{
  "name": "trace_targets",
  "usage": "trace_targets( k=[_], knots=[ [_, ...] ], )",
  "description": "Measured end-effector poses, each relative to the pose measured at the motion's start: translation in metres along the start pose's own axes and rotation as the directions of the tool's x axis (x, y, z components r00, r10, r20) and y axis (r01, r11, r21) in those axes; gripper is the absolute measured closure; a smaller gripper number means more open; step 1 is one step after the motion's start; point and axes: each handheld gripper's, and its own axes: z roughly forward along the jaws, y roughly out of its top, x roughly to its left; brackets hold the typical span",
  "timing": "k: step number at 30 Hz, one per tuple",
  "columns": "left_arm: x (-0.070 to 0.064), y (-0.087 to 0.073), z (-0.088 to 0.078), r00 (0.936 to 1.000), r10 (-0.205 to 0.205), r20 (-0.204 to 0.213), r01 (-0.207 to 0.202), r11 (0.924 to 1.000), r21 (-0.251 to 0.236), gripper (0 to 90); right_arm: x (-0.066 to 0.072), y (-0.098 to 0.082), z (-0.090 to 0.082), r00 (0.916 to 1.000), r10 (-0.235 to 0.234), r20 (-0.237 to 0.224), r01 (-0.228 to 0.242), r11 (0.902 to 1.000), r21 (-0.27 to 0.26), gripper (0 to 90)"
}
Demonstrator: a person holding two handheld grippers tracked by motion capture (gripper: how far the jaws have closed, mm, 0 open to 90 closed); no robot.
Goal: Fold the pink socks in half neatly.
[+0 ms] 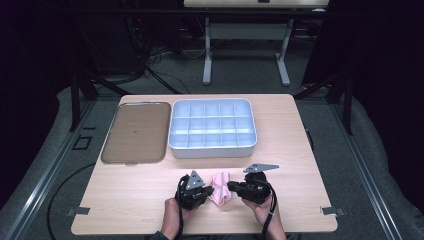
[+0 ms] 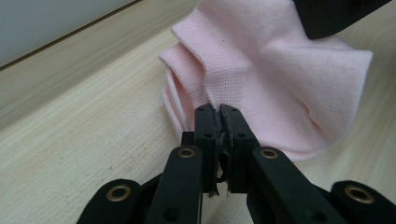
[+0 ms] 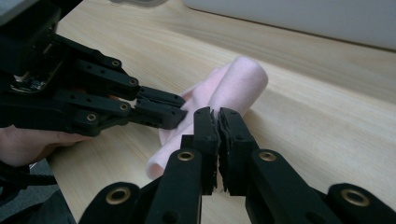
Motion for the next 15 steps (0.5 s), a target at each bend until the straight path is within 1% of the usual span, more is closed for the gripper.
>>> trace_targets(
  k=[2,5,7,8,10,11,12,13,14,15],
  knots=[
    [0.0,0.0,0.001,1.0,-0.005,0.003,0.005,1.0,-0.002,86.3,0.004,0.003,0.002,0.9997,-0.023,0.001,0.023,0.9997,0.004,86.6],
    [0.001,0.0,0.001,0.9999,-0.006,0.008,0.007,1.0,-0.006,86.3,0.008,0.005,0.008,0.9992,-0.037,-0.014,0.037,0.9993,-0.007,86.9],
    [0.002,0.0,0.002,0.9998,-0.013,0.013,0.013,0.9999,-0.01,86.2,0.011,0.005,0.013,0.9982,-0.055,-0.024,0.055,0.9985,0.006,86.9],
    [0.002,0.0,0.001,0.9999,-0.007,0.015,0.007,0.9999,-0.008,86.2,0.011,0.005,0.015,0.9984,-0.054,-0.017,0.055,0.9985,0.009,86.9],
    [0.003,0.001,0.0,0.9995,-0.017,0.027,0.017,0.9998,-0.011,85.0,0.01,0.004,0.019,0.9985,-0.053,-0.017,0.053,0.9985,0.016,87.0],
    [0.003,0.001,-0.001,0.9994,-0.012,0.032,0.013,0.9998,-0.014,81.8,0.008,0.003,0.02,0.9989,-0.046,-0.013,0.046,0.9988,0.015,87.0],
    [0.003,0.002,-0.003,0.999,-0.014,0.042,0.014,0.9998,-0.011,78.6,0.006,0.003,0.019,0.9987,-0.05,-0.011,0.051,0.9985,0.023,87.0],
    [0.003,0.002,-0.004,0.9991,-0.011,0.04,0.012,0.9999,-0.011,77.4,0.006,0.002,0.019,0.9991,-0.041,-0.012,0.041,0.999,0.016,87.0],
    [0.004,0.002,-0.007,0.9996,-0.005,0.029,0.005,0.9999,-0.014,76.7,0.005,0.002,0.018,0.9991,-0.042,-0.005,0.042,0.999,0.014,86.9],
    [0.004,0.002,-0.009,0.9995,-0.012,0.03,0.012,0.9998,-0.017,76.7,0.004,0.002,0.016,0.9992,-0.041,-0.002,0.041,0.9991,0.013,87.0]
  ],
)
